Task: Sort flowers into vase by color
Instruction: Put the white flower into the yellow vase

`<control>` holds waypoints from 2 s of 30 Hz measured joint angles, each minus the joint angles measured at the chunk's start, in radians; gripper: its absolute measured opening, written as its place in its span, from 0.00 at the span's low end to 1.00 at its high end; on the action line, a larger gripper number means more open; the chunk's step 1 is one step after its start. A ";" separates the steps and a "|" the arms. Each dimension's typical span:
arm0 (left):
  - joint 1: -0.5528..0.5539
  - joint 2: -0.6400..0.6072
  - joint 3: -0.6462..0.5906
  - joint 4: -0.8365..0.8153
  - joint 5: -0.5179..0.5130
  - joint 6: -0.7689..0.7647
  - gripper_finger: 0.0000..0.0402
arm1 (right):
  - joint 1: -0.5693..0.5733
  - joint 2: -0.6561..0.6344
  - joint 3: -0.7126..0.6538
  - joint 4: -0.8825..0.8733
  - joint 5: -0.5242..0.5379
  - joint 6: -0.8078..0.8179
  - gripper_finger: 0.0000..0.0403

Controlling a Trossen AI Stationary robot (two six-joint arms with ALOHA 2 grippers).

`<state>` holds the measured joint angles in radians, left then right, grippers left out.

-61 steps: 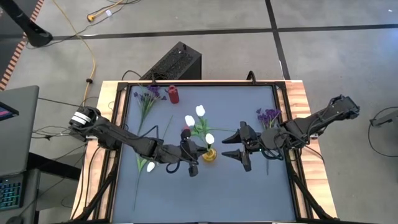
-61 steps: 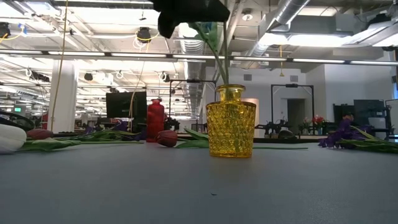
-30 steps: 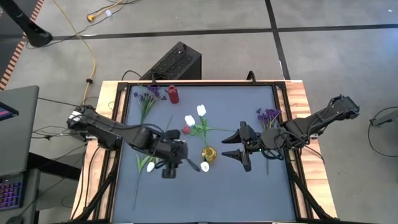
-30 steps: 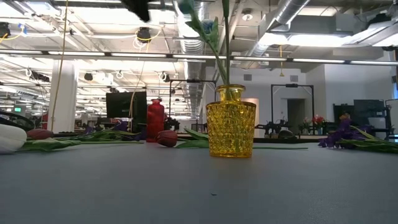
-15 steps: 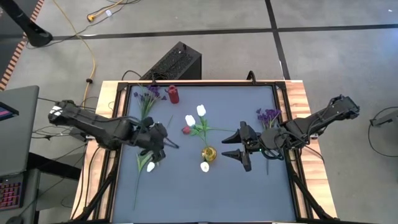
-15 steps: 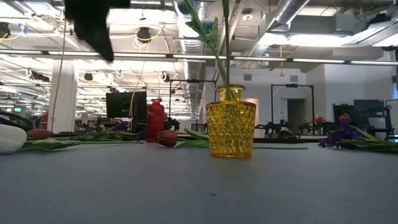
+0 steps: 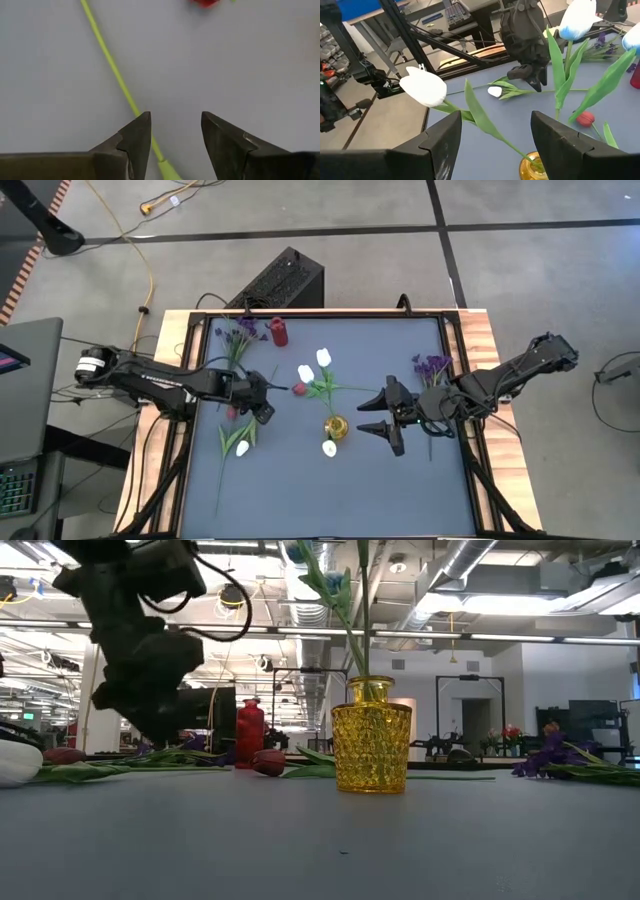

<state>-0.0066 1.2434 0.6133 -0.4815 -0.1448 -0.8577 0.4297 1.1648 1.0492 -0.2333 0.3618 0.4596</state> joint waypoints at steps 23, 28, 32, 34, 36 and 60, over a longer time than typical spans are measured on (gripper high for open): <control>-0.068 0.183 -0.024 0.050 -0.027 -0.089 0.31 | 0.000 0.000 0.000 0.002 0.001 -0.023 0.66; -0.072 0.166 0.024 0.041 0.034 -0.047 0.10 | 0.000 0.000 0.000 0.003 0.003 -0.023 0.66; -0.068 0.151 0.062 0.061 0.024 -0.041 0.02 | 0.000 0.000 0.000 0.002 0.003 -0.023 0.66; -0.068 0.135 0.095 0.064 0.010 -0.032 0.02 | 0.000 0.000 0.000 0.002 0.003 -0.023 0.66; -0.069 0.111 0.131 0.052 -0.001 -0.012 0.01 | 0.000 0.000 0.000 0.003 0.003 -0.023 0.66; 0.209 -0.230 0.552 -0.105 -0.191 0.305 0.00 | 0.000 -0.005 0.001 0.191 0.008 -0.325 0.66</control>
<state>0.2022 1.0137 1.1658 -0.5863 -0.3358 -0.5525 0.4294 1.1603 1.0504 -0.0425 0.3701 0.1345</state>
